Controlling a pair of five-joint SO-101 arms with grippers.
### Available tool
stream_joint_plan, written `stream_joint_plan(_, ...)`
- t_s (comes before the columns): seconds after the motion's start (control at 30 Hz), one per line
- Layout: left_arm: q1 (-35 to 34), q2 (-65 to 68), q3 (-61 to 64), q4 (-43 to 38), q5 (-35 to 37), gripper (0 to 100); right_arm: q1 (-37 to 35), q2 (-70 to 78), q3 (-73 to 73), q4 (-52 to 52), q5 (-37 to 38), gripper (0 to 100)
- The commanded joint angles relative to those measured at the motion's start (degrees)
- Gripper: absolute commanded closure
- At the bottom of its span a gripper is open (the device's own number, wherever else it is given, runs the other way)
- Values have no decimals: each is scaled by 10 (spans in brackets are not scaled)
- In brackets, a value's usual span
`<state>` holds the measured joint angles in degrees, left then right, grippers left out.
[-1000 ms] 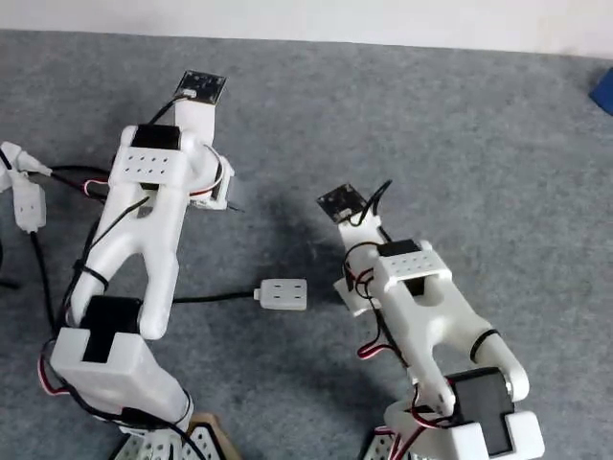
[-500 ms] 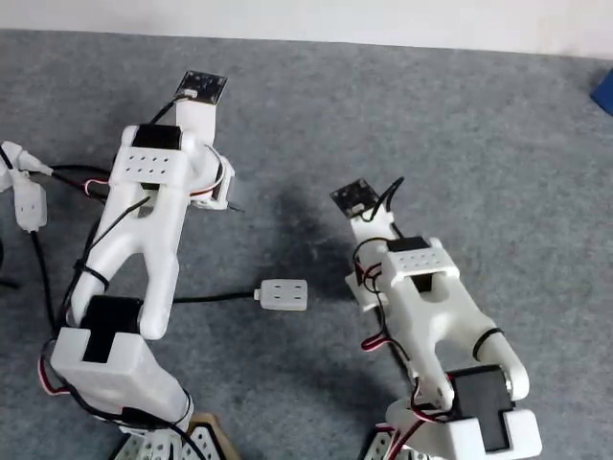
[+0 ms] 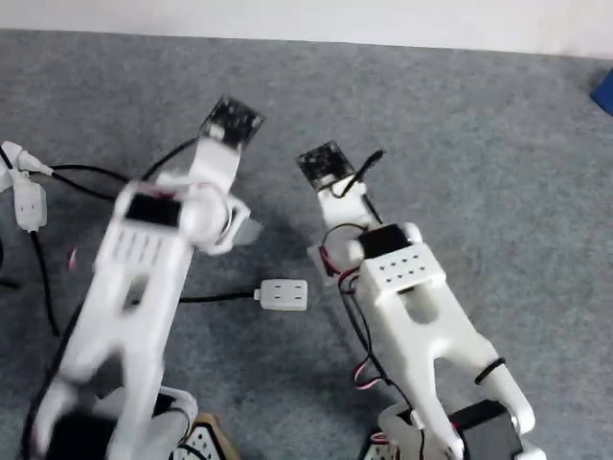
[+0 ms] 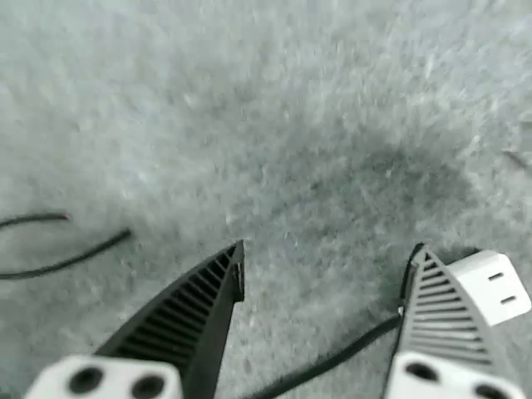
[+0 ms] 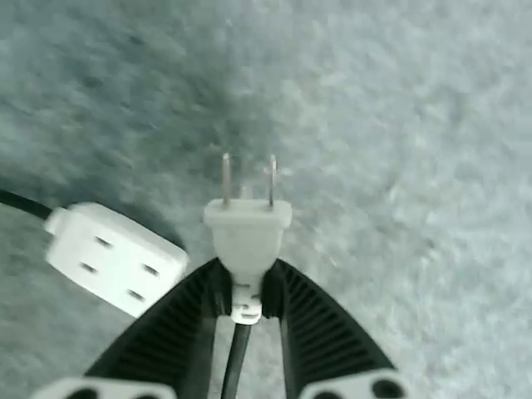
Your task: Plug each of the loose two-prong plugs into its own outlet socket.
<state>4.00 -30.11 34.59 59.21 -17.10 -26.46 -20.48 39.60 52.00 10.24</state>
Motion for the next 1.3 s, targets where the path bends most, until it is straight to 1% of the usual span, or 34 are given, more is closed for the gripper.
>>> stream_joint_plan(0.0,18,-173,115,-69,-4,688,-45,-21,-29,-28,-13,992)
stream_joint_plan(0.1,33,-259,178,-96,-4,687,-85,-21,-33,-28,-13,992)
stream_joint_plan(0.2,51,-313,226,-98,3,687,-109,-19,-35,-25,-14,992)
stream_joint_plan(0.3,73,-327,284,-142,7,687,-116,-22,-38,-19,-32,991)
stream_joint_plan(0.4,73,-320,317,-188,6,687,-117,-23,-41,1,-33,991)
stream_joint_plan(0.57,72,-276,318,-221,5,688,-120,-68,-62,42,-33,991)
stream_joint_plan(0.73,72,-227,317,-250,5,688,-152,-131,-71,83,-30,991)
stream_joint_plan(1.03,71,-208,316,-257,5,690,-155,-155,-76,103,-29,991)
stream_joint_plan(1.17,32,-207,303,-257,9,691,-152,-154,-78,129,-17,991)
stream_joint_plan(1.27,24,-206,301,-257,32,691,-154,-154,-75,152,0,991)
